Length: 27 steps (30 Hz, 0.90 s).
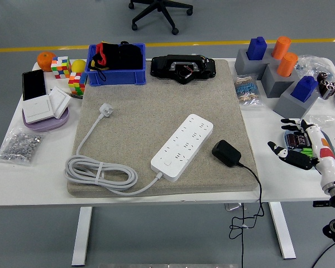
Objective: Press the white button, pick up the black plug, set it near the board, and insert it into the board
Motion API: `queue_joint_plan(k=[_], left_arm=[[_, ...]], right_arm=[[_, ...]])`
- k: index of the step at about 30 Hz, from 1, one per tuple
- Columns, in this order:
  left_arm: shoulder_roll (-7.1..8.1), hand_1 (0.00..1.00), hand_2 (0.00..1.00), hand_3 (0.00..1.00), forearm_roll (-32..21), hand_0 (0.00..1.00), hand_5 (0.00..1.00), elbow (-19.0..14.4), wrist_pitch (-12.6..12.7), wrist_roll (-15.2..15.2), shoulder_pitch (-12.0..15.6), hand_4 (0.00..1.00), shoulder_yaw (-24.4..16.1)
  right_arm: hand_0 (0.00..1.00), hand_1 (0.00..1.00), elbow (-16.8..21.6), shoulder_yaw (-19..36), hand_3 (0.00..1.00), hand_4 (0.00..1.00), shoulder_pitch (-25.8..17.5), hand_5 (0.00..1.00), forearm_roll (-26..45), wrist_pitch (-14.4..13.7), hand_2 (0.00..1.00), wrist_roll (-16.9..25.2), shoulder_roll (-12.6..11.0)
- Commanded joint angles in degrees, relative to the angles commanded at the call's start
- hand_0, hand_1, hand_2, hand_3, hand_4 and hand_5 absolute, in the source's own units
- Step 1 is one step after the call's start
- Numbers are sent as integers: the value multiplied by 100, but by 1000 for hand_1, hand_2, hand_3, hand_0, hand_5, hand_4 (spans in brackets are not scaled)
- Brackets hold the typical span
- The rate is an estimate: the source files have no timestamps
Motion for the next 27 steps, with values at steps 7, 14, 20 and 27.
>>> queue_joint_plan(k=[7, 14, 20, 27], left_arm=[[-38, 673, 649, 648, -46, 698, 193, 0, 1, -1, -23, 561, 33], [-46, 672, 648, 651, -6, 701, 192, 0, 0, 11, -11, 561, -3], [-25, 672, 648, 651, -7, 701, 192, 0, 0, 7, -29, 561, -6], [-30, 672, 647, 651, -11, 701, 192, 0, -11, 14, -32, 561, 17]], right_arm=[[562, 569, 419, -813, 683, 852, 41, 271, 157, 91, 573, -155, -137], [191, 184, 496, -1535, 644, 709, 229, 229, 281, 192, 259, -287, -258], [28, 50, 306, -2050, 619, 458, 568, 120, 350, 218, 167, -328, -319], [2, 2, 88, -2380, 617, 523, 849, 85, 381, 187, 98, -404, -280]])
